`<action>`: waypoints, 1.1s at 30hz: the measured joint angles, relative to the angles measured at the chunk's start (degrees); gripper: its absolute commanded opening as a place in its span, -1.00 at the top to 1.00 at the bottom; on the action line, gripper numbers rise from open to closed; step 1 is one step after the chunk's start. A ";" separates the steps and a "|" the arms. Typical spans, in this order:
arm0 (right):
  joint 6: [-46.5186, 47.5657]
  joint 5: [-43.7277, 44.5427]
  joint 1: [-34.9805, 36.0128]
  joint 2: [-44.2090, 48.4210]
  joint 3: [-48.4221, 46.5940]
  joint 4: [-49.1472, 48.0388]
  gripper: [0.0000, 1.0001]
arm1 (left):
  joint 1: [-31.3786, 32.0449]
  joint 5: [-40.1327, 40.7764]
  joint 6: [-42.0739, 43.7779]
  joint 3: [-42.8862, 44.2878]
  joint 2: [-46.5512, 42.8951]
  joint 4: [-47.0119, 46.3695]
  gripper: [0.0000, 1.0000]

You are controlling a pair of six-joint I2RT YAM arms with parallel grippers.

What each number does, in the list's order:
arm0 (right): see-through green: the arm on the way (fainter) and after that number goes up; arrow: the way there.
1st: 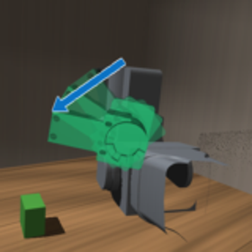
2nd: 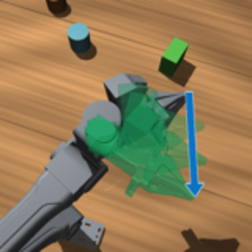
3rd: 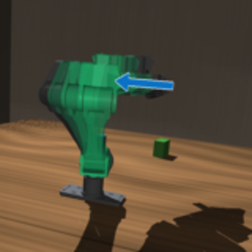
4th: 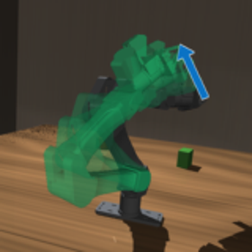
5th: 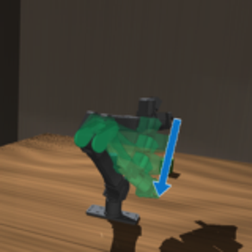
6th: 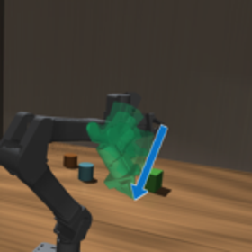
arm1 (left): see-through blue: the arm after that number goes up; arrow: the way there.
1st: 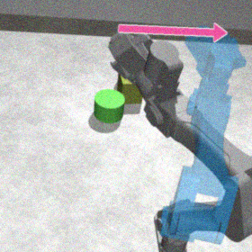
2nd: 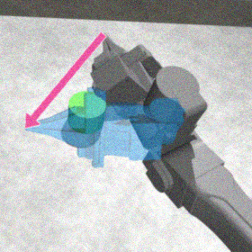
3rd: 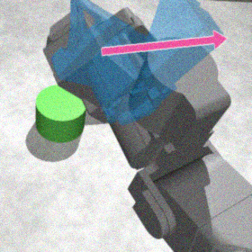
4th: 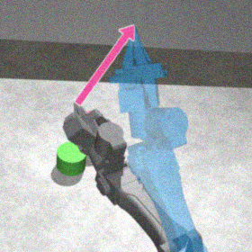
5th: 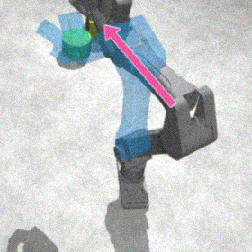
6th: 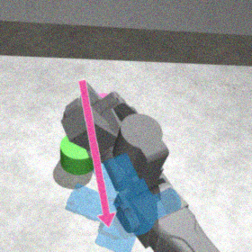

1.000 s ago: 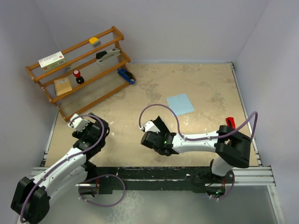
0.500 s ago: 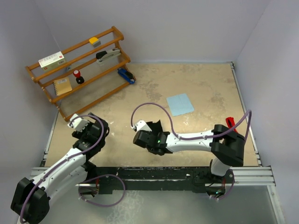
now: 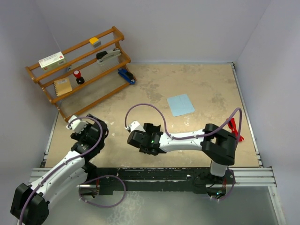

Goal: Organize the sunglasses
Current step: Adjust the sunglasses case at the center of the board.

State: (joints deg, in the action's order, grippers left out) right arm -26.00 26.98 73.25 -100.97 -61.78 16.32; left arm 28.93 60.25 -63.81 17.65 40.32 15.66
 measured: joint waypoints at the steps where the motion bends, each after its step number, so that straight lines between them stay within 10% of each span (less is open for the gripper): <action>1: 0.00 0.00 0.02 -0.39 -0.39 -0.13 1.00 | 0.00 0.04 0.00 0.00 -0.13 0.15 -0.79; 33: 3.39 -2.84 -4.72 -9.33 -12.94 -5.16 1.00 | 0.00 1.81 -0.15 0.00 -5.40 6.71 -0.79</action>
State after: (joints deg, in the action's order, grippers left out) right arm -22.61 24.14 68.53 -110.30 -74.72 11.16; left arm 28.93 62.06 -63.96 17.65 34.92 22.37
